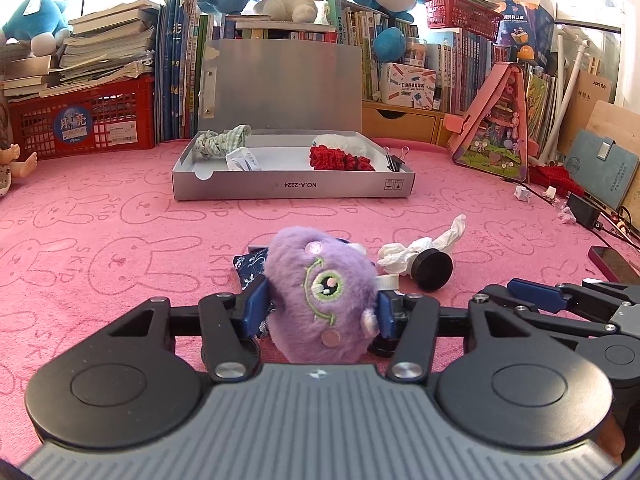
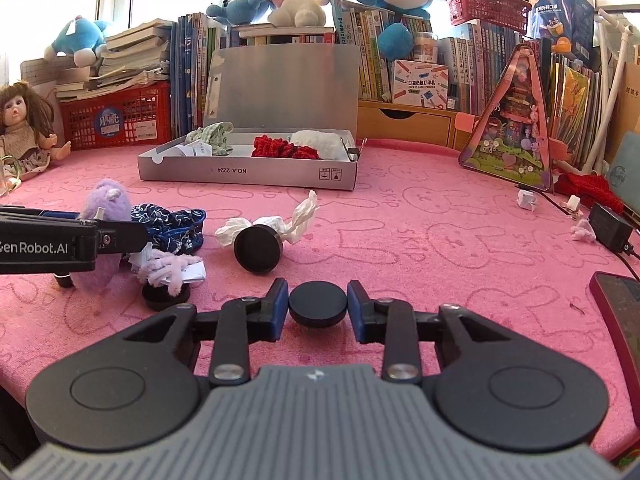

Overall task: Organize objects
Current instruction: 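Grasp the purple plush with the left tool while the right tool grasps a black lid, then carry the purple plush and black lid toward the grey box with both tools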

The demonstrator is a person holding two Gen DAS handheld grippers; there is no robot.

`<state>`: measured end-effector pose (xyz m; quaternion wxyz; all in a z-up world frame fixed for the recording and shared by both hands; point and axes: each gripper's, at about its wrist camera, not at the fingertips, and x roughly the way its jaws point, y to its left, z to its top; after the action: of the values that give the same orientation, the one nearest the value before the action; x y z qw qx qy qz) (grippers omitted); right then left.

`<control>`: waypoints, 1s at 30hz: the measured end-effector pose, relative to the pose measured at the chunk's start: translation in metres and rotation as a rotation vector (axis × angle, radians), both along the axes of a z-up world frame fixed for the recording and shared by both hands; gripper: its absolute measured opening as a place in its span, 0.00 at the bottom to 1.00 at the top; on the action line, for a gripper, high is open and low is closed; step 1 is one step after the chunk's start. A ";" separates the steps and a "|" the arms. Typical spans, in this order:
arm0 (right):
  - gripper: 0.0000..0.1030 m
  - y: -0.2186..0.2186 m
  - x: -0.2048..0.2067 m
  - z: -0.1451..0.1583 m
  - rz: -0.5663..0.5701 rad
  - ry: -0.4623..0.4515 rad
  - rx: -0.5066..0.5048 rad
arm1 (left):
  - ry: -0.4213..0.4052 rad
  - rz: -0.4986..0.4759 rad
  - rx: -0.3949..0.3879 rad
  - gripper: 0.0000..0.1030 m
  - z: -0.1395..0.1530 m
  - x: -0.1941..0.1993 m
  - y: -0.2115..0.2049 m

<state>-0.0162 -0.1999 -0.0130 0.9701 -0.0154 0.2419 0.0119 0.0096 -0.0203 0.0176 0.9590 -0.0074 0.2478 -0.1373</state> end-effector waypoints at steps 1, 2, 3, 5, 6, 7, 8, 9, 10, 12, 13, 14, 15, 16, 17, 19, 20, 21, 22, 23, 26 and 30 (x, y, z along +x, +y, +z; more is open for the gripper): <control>0.35 0.000 0.001 0.000 0.002 0.001 0.003 | -0.003 0.003 -0.004 0.55 0.001 -0.001 0.001; 0.35 0.000 0.001 0.001 0.002 0.001 0.008 | -0.008 0.006 -0.008 0.54 0.003 -0.002 0.002; 0.35 0.000 0.001 0.001 0.005 0.002 0.011 | -0.014 0.008 -0.010 0.51 0.005 -0.003 0.003; 0.35 0.001 0.001 0.002 0.004 0.001 0.013 | -0.024 0.012 -0.005 0.49 0.008 -0.003 0.004; 0.36 0.001 0.002 0.002 0.004 0.002 0.015 | -0.024 0.012 -0.003 0.48 0.008 -0.003 0.004; 0.36 0.002 0.002 0.002 0.003 0.003 0.017 | -0.020 0.011 -0.001 0.48 0.008 -0.003 0.005; 0.36 0.001 0.002 0.001 0.003 0.004 0.018 | -0.016 0.015 0.002 0.48 0.006 -0.002 0.004; 0.36 0.001 0.002 0.001 0.003 0.006 0.019 | -0.007 0.020 0.007 0.49 0.005 -0.001 0.004; 0.36 0.001 0.001 0.000 0.002 0.008 0.020 | 0.004 0.025 0.012 0.49 0.002 0.000 0.004; 0.36 0.001 0.002 0.000 0.002 0.013 0.023 | 0.024 0.037 0.017 0.49 -0.002 0.002 0.003; 0.36 0.000 0.002 -0.001 0.002 0.014 0.024 | 0.030 0.041 0.020 0.50 -0.004 0.003 0.003; 0.36 0.000 0.003 -0.001 0.002 0.016 0.025 | 0.034 0.046 0.023 0.50 -0.006 0.004 0.003; 0.36 -0.001 0.003 -0.001 0.002 0.017 0.026 | 0.034 0.053 0.022 0.50 -0.006 0.005 0.003; 0.36 -0.001 0.003 -0.001 0.002 0.018 0.027 | 0.032 0.060 0.019 0.50 -0.007 0.005 0.004; 0.36 -0.001 0.003 -0.002 0.002 0.020 0.027 | 0.027 0.069 0.015 0.50 -0.007 0.005 0.005; 0.36 -0.001 0.004 -0.003 0.001 0.024 0.026 | 0.030 0.082 0.018 0.50 -0.010 0.007 0.007; 0.36 -0.001 0.004 -0.004 0.001 0.027 0.026 | 0.046 0.089 0.019 0.50 -0.012 0.009 0.008; 0.36 0.000 0.005 -0.005 0.001 0.030 0.025 | 0.064 0.097 0.017 0.50 -0.014 0.011 0.009; 0.36 0.000 0.004 -0.006 0.001 0.031 0.024 | 0.052 0.099 0.019 0.50 -0.015 0.009 0.010; 0.36 0.000 0.004 -0.007 0.001 0.031 0.022 | 0.050 0.100 0.027 0.50 -0.015 0.008 0.010; 0.36 0.002 0.003 -0.008 0.005 0.027 0.009 | 0.047 0.098 0.025 0.49 -0.014 0.003 0.010; 0.36 0.002 0.004 -0.006 0.014 0.028 0.016 | 0.043 0.095 0.016 0.41 -0.010 -0.003 0.009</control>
<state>-0.0124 -0.1975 -0.0187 0.9666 -0.0092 0.2553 0.0206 0.0070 -0.0110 0.0073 0.9589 -0.0145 0.2687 -0.0895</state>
